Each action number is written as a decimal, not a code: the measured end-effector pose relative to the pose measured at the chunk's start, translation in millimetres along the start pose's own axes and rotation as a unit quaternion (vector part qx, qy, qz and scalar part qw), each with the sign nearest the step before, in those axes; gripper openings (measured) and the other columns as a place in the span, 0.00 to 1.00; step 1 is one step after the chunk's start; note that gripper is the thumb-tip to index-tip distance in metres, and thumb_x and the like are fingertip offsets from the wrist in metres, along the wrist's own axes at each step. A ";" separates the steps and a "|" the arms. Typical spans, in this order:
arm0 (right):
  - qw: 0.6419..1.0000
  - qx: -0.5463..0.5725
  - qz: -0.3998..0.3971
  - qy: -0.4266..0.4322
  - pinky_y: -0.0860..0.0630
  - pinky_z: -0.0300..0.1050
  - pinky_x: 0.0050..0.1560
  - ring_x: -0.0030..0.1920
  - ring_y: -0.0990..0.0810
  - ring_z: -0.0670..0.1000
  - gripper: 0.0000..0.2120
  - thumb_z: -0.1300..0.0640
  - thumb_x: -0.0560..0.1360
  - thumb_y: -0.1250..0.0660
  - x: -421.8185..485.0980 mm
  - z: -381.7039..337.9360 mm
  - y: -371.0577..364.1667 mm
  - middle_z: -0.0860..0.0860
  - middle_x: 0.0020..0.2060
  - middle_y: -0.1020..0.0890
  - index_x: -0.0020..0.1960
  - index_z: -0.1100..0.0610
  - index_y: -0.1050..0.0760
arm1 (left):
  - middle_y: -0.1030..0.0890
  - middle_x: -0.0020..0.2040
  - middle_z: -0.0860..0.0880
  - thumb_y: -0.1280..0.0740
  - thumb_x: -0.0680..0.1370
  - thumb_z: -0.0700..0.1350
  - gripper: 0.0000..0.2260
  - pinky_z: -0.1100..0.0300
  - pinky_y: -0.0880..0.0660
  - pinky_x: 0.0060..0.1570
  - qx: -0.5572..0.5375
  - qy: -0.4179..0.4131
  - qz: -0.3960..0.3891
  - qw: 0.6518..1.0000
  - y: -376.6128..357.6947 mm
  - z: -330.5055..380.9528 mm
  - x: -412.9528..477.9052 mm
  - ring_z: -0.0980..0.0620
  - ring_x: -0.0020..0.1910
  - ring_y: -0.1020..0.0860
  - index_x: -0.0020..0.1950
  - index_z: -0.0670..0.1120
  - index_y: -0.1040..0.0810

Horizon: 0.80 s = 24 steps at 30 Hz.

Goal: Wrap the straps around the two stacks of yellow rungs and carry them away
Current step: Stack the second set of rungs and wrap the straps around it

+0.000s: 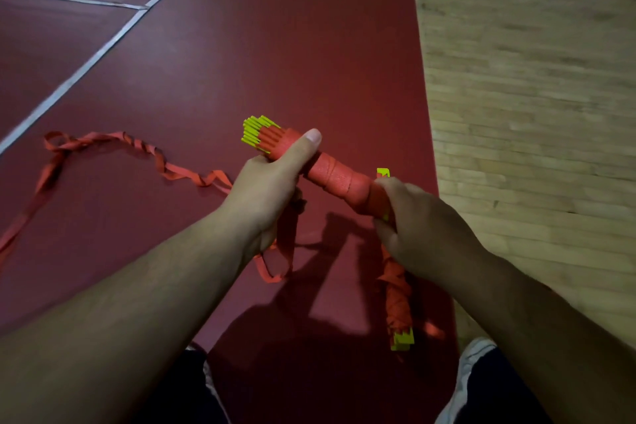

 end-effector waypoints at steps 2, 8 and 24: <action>1.000 -0.017 0.012 0.004 0.26 0.49 0.46 0.52 0.22 0.58 0.23 0.51 0.76 0.33 -0.8 -1.3 0.4 0.52 0.52 0.23 0.69 0.46 0.34 | 0.31 0.32 0.51 0.28 0.74 0.59 0.16 0.57 0.25 0.33 -0.016 0.028 0.004 0.999 -0.8 0.6 -1.6 0.53 0.27 0.32 0.43 0.47 0.23; 0.988 0.140 -0.054 -0.026 0.25 0.42 0.41 0.41 0.20 0.48 0.18 0.50 0.66 0.23 5.9 1.8 18.5 0.45 0.41 0.18 0.54 0.47 0.23 | 0.30 0.30 0.46 0.31 0.72 0.59 0.16 0.54 0.26 0.35 -0.006 -0.116 -0.029 0.993 2.2 9.8 -4.4 0.49 0.28 0.29 0.37 0.47 0.26; 0.892 0.424 -0.143 -0.058 0.27 0.49 0.33 0.28 0.24 0.54 0.10 0.57 0.63 0.26 4.4 24.5 19.5 0.61 0.33 0.23 0.43 0.58 0.22 | 0.21 0.34 0.50 0.34 0.76 0.54 0.11 0.50 0.29 0.39 0.248 -0.215 -0.170 0.929 41.6 19.1 15.3 0.49 0.34 0.25 0.42 0.46 0.24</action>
Point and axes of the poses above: each hand's wrist, its own x-axis towards the middle knuckle, its own y-axis out of the back of the hand, z = x × y, the point moved 1 cm from there along x, towards the middle knuckle
